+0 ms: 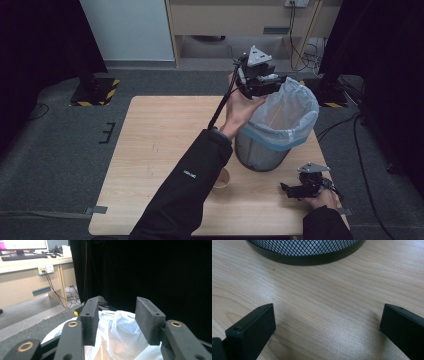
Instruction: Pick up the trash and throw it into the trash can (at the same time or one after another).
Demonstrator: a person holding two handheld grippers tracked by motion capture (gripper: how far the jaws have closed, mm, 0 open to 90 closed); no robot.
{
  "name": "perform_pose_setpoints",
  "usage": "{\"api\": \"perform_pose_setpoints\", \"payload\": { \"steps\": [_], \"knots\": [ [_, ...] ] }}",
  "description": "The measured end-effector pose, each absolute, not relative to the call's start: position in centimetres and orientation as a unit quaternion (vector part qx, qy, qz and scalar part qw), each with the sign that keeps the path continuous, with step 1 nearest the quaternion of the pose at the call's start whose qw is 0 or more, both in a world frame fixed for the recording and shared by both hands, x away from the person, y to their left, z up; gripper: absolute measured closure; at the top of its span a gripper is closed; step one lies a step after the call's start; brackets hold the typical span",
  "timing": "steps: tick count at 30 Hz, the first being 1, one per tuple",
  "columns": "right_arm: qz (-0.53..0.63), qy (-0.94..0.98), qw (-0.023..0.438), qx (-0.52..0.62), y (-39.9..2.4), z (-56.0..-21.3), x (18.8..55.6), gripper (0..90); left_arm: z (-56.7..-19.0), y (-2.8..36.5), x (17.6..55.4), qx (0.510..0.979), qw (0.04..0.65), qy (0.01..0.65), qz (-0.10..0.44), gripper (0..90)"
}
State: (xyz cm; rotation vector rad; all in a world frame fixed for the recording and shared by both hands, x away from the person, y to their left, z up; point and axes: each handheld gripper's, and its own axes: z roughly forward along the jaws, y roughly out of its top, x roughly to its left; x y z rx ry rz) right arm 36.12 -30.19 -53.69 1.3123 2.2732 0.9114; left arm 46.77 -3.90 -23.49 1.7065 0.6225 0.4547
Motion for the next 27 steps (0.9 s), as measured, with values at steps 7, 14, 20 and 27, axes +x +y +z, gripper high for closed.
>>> {"api": "perform_pose_setpoints", "payload": {
  "steps": [7,14,20,27],
  "knots": [
    [0.324,0.804,0.181,0.464,-30.2,-53.7,36.1,0.3,-23.8,-0.4,44.6,0.733,0.599,0.253,0.198,40.3],
    [0.324,0.806,0.181,0.460,-30.2,-53.7,36.2,0.3,-24.9,4.1,42.0,0.737,0.594,0.247,0.208,33.5],
    [0.323,0.804,0.181,0.465,-30.2,-53.7,36.1,0.3,-27.0,8.0,39.3,0.748,0.571,0.251,0.228,29.1],
    [0.324,0.803,0.181,0.466,-30.1,-53.7,36.1,0.3,-31.7,12.9,36.4,0.749,0.564,0.282,0.205,27.4]
  ]
}}
